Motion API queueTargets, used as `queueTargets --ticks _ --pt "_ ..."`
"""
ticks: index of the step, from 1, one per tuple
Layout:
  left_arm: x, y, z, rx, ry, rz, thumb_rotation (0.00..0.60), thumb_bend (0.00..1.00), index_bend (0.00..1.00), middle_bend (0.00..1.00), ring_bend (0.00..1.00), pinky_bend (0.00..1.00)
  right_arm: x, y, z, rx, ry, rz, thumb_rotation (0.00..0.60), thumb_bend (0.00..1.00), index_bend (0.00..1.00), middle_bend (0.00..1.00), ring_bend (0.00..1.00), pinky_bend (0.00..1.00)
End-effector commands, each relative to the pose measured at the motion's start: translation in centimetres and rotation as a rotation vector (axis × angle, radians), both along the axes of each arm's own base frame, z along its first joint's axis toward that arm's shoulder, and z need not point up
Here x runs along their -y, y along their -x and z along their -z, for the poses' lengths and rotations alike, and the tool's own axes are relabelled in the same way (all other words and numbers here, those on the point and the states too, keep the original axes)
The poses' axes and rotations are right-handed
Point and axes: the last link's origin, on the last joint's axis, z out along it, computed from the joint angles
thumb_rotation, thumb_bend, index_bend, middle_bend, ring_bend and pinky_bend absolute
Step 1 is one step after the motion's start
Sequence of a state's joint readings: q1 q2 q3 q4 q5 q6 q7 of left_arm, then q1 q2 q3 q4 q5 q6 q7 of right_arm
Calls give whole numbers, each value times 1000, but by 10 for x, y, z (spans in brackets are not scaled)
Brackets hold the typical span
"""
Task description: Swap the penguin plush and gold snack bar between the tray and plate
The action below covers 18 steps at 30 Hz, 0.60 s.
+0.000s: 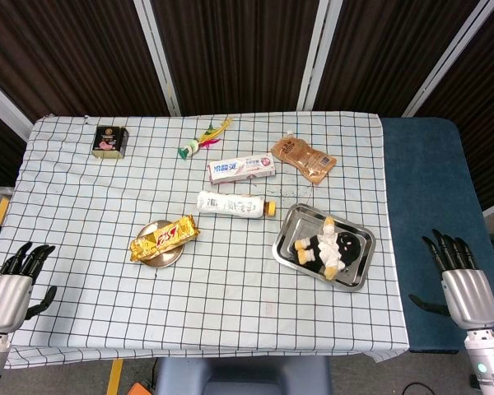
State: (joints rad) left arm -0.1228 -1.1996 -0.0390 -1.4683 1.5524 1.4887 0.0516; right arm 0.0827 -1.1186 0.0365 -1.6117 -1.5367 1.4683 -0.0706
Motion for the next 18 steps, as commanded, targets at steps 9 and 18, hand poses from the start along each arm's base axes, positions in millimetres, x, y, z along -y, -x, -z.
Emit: queueTargets --ticks 9,18 --pt "0 -1 -1 14 -6 3 600 385 126 149 71 241 1 0 1 1 -38 3 600 61 0 0 0 71" --pt "2 0 -5 30 -20 -5 600 383 126 149 72 242 23 -6 18 5 -110 -21 600 60 0 0 0 129"
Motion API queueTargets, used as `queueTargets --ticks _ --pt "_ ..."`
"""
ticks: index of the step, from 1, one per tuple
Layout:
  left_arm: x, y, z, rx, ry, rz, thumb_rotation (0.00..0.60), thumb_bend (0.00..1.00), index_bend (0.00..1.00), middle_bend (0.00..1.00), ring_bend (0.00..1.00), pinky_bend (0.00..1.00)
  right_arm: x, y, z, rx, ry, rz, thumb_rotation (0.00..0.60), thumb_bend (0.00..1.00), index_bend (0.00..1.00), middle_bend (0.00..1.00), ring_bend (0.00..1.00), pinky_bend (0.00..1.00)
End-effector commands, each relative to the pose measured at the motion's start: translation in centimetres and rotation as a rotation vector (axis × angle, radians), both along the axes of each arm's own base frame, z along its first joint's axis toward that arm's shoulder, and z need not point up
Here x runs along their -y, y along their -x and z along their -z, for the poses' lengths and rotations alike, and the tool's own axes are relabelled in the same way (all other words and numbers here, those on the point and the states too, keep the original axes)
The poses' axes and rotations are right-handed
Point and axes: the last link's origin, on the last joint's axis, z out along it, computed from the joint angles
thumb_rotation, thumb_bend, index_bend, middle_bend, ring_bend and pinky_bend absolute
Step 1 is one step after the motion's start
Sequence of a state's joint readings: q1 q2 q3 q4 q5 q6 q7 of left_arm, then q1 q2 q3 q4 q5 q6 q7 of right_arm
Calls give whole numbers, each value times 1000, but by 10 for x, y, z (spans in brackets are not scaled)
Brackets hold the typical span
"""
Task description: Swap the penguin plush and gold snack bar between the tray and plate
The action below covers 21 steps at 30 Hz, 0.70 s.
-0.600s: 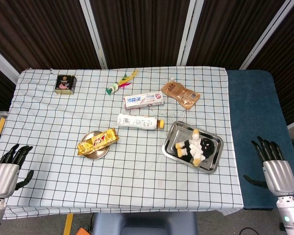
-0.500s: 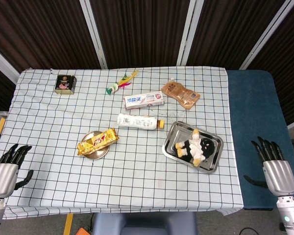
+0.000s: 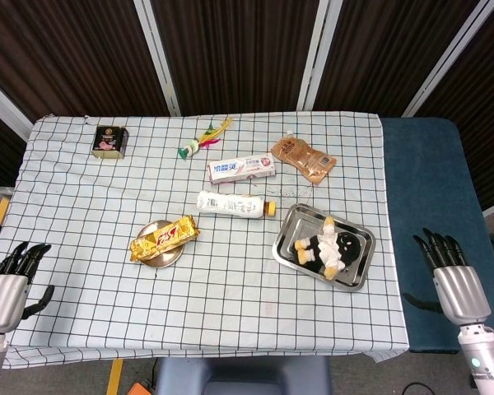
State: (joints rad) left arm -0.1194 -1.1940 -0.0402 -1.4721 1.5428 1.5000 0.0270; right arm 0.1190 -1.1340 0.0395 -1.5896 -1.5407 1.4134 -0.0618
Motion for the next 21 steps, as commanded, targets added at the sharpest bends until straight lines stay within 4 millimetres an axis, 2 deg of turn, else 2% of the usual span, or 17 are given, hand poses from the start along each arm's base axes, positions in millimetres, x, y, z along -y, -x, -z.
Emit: queueTargets --ticks 1,10,21 --pt "2 -2 -2 5 -10 5 600 383 126 149 72 242 16 -7 9 10 -85 -4 600 61 0 0 0 138" --pt "2 0 -5 -26 -23 -4 600 382 126 152 72 244 77 -40 41 39 -291 -1 600 61 5 0 2 150" --pt "4 2 -15 -31 -62 -33 600 383 126 151 72 244 127 -65 86 1 -400 37 600 61 70 13 36 160"
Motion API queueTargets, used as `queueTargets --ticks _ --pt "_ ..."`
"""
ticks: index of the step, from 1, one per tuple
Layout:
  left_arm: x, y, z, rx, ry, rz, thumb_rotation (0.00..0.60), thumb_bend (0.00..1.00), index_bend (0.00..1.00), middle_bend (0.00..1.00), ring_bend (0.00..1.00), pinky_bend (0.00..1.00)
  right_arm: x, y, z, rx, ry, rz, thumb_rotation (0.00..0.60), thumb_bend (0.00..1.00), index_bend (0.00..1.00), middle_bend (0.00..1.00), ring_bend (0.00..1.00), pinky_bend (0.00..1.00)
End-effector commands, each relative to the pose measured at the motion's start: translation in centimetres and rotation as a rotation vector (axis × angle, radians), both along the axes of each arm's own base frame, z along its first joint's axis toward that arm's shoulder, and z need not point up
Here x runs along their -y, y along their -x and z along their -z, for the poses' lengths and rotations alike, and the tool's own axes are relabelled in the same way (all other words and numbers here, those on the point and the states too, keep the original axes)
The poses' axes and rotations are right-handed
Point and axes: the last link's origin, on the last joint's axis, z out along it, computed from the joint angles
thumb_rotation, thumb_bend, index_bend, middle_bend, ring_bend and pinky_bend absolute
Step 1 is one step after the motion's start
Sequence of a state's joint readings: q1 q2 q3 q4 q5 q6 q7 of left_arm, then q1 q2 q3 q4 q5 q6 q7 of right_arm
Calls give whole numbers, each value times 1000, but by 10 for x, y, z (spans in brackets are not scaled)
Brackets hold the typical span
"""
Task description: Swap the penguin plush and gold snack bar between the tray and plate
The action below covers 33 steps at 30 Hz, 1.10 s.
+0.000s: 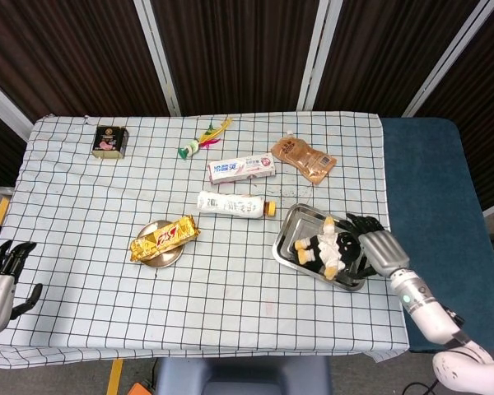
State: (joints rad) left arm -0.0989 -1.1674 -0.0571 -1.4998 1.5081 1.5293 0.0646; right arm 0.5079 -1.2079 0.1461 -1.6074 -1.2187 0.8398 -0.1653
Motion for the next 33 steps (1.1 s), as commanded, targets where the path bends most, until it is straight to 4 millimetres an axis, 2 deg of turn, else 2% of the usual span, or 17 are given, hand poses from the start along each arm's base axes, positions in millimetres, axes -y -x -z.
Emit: queueTargets --ticks 1,8,12,14,19,22,24,30,33 --pt "1 0 -1 0 -5 -4 600 382 126 151 72 244 15 -9 16 -14 -37 5 600 61 74 16 39 161" --pt "1 1 -3 3 -5 -15 600 383 126 151 72 244 32 -18 36 -29 -40 19 600 61 115 79 88 177" --pt "1 1 -3 0 -5 -17 600 383 126 151 72 244 40 -19 44 -41 -57 33 600 61 144 97 147 306" --pt "1 1 -2 0 -2 -18 600 383 126 150 72 244 44 -19 47 -47 -53 34 600 62 167 109 174 335" --pt "1 1 -2 0 2 -19 600 383 126 150 72 244 44 -18 50 -58 -36 22 600 62 268 212 302 465" --pt "1 1 -2 3 2 -19 600 383 126 150 72 244 42 -19 49 -59 -5 6 600 99 362 344 445 615" --pt "1 1 -2 4 2 -19 600 382 126 150 72 244 40 -19 49 -61 13 -3 600 159 447 422 540 709" --pt "2 0 -2 6 6 -17 600 382 126 150 72 244 36 -18 47 -74 74 -27 600 347 724 589 714 880" --pt "2 0 -2 6 6 -17 600 383 126 150 72 244 34 -18 45 -61 90 -36 600 414 803 640 756 925"
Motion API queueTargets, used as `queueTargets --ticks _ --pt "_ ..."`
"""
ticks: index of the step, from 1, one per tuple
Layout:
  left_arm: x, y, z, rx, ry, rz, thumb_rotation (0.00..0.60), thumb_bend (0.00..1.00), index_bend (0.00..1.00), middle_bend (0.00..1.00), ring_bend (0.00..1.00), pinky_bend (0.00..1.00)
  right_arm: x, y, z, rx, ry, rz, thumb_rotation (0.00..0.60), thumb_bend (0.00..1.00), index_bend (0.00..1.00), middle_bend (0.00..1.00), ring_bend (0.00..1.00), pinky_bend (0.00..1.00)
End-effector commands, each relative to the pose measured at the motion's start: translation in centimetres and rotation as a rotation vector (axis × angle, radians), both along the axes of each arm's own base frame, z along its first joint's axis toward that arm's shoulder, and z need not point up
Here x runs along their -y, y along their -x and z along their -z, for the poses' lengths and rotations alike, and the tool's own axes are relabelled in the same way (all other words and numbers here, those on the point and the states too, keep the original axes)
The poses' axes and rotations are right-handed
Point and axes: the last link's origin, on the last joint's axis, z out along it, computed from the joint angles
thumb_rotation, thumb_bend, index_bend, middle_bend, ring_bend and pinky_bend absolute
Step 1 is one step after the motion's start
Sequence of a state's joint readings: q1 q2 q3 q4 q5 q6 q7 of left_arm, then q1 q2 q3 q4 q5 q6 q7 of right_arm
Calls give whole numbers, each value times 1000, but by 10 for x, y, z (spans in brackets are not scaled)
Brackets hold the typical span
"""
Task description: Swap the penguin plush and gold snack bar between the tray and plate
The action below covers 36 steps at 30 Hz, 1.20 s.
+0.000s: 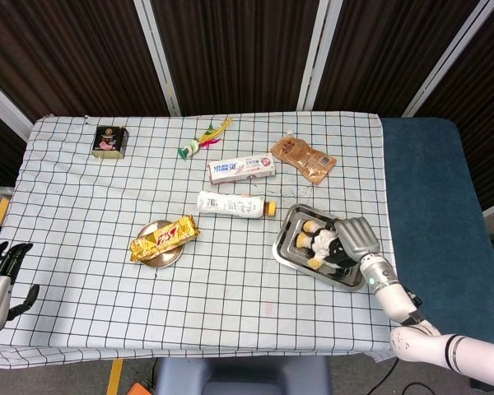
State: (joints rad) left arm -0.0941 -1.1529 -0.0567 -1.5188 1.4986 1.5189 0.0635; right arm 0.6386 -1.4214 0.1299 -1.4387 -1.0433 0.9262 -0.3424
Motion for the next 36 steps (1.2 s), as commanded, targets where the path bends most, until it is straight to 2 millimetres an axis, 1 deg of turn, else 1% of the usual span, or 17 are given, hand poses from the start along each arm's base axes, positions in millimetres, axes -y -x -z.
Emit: queueTargets --ticks 1,4,9,12,15,16,18,21,26,29,31,32,34,35,36 --pt "0 0 0 0 -1 0 600 383 126 150 72 244 -5 -2 0 24 9 -14 600 424 817 645 760 930" --pt "0 0 -1 0 -5 0 600 383 126 150 72 244 -10 -13 -4 90 15 -49 600 436 836 647 761 931" --pt "0 0 -2 -5 -10 -2 600 382 126 150 72 244 -24 -42 -11 234 -1 -157 600 443 837 647 761 932" --pt "1 0 -2 -7 -14 -2 600 382 126 150 72 244 -26 -59 -14 281 -22 -211 600 443 837 647 761 932" --pt "1 -1 -2 -9 -16 -1 600 383 126 150 72 244 -19 -82 -12 313 -35 -271 600 443 837 648 761 931" --pt "1 0 -2 -10 -16 -2 600 383 126 150 72 244 -16 -87 -10 319 -38 -281 600 443 837 648 761 931" --pt "1 0 -3 -13 -17 -4 600 383 126 150 71 244 -7 -103 -2 341 -53 -312 600 443 837 648 761 931" --pt "1 0 -4 -16 -22 -8 600 382 126 150 72 244 7 -120 10 352 -49 -353 600 443 838 648 762 931" --pt "1 1 -5 -17 -24 -13 600 382 126 150 71 244 25 -142 32 384 -23 -401 600 443 841 648 760 928" --pt "1 2 -4 -23 -22 -16 600 383 130 150 71 244 33 -150 46 398 -13 -427 600 443 839 648 743 908" --pt "1 2 -4 -27 -20 -17 600 383 130 150 72 244 37 -152 55 409 -32 -422 600 443 817 645 692 856" --pt "1 2 -4 -29 -19 -17 600 384 130 150 72 244 39 -153 61 418 -56 -410 600 443 783 625 643 801" --pt "1 2 -3 -32 -19 -17 600 385 131 150 72 244 41 -154 69 428 -105 -388 600 430 689 542 517 658" --pt "1 2 -3 -33 -19 -17 600 385 133 150 72 244 43 -154 71 427 -120 -383 600 402 601 459 410 538" --pt "1 2 -3 -33 -19 -17 600 385 135 150 72 244 44 -153 73 427 -130 -380 600 369 522 390 315 438"
